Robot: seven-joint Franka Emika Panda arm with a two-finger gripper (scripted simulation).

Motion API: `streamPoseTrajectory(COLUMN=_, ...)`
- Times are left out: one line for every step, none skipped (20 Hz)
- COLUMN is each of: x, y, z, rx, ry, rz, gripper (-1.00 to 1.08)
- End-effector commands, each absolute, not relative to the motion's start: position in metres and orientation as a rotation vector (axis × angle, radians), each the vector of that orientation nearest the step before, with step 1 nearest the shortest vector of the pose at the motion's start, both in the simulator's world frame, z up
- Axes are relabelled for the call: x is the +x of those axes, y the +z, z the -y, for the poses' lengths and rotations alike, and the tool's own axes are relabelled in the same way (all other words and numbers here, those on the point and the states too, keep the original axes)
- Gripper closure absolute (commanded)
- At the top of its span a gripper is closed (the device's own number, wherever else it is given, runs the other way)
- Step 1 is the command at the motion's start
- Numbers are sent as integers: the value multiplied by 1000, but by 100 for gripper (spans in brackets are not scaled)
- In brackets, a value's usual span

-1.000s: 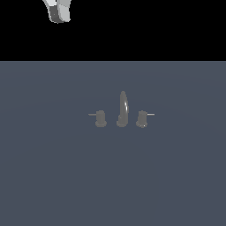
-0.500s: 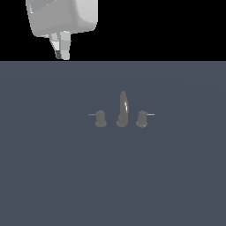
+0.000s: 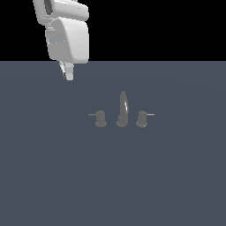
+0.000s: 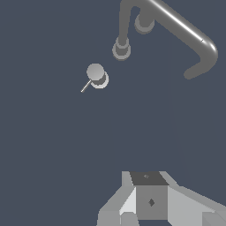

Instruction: Turn on the faucet by rotating a designated handle.

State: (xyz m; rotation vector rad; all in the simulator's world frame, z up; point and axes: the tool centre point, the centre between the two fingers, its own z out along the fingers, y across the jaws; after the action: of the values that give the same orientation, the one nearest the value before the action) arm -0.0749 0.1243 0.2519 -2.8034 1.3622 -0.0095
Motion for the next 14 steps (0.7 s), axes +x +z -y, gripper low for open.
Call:
streamPoseTrajectory(x=-63, y=239, z=-126, rx=-2772, ry=-9, rz=-1426, gripper=108)
streamPoseTrajectory(x=-59, y=234, z=-127, rx=-2759, ry=-9, rz=-1450, gripper=108)
streamPoseTrajectory(x=-54, y=229, z=-127, rx=-2747, ry=-9, rz=-1475, gripper=108)
streamPoseTrajectory(x=-49, y=224, z=-127, rx=-2734, ry=-8, rz=-1500, gripper=108)
streamPoseTrajectory(x=-45, y=219, z=-128, rx=-2721, ry=-8, rz=-1524, gripper=108)
streamPoseTrajectory(x=-40, y=214, z=-128, rx=-2708, ry=-8, rz=-1549, gripper=108)
streamPoseTrajectory(x=-35, y=209, z=-128, rx=-2694, ry=-8, rz=-1575, gripper=108)
streamPoseTrajectory(x=-31, y=204, z=-128, rx=-2680, ry=-8, rz=-1600, gripper=108)
streamPoseTrajectory(x=-26, y=199, z=-128, rx=-2665, ry=-8, rz=-1626, gripper=108)
streamPoseTrajectory(x=-21, y=193, z=-127, rx=-2650, ry=-7, rz=-1652, gripper=108)
streamPoseTrajectory(x=-15, y=188, z=-127, rx=-2634, ry=-7, rz=-1679, gripper=108)
streamPoseTrajectory(x=-10, y=182, z=-126, rx=-2618, ry=-7, rz=-1706, gripper=108)
streamPoseTrajectory(x=-5, y=176, z=-125, rx=-2601, ry=-7, rz=-1734, gripper=108)
streamPoseTrajectory(x=1, y=170, z=-125, rx=-2583, ry=-7, rz=-1763, gripper=108)
